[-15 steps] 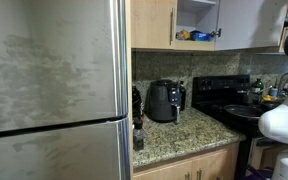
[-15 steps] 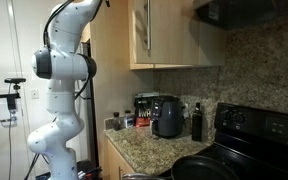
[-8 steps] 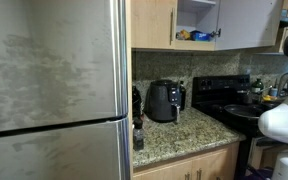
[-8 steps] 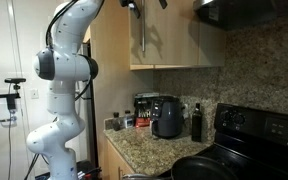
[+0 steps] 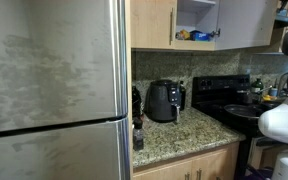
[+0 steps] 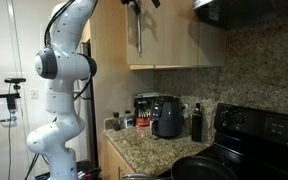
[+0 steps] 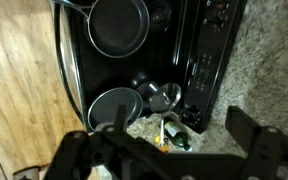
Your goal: Put the pink can in the open cabinet, close the open cabinet door
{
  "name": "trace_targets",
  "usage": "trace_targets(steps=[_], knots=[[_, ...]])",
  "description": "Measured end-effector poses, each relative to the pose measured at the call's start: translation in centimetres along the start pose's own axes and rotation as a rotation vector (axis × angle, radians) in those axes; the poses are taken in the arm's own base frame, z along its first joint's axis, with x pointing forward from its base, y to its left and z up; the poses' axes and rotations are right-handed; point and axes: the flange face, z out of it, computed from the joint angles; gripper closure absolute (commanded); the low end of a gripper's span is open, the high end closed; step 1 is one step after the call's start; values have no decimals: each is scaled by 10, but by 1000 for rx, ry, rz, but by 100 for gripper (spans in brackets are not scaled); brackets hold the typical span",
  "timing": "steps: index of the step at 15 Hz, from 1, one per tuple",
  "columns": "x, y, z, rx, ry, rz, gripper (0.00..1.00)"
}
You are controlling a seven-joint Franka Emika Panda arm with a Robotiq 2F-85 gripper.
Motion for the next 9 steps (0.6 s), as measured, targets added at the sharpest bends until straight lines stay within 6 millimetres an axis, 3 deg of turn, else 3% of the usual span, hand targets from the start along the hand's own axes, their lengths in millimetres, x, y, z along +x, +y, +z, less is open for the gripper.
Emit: trace_targets(steps=[4,9], knots=[[-57,-14,-32,88,-72,-193,0],[-115,-33,-52,178,-172,-422,0]])
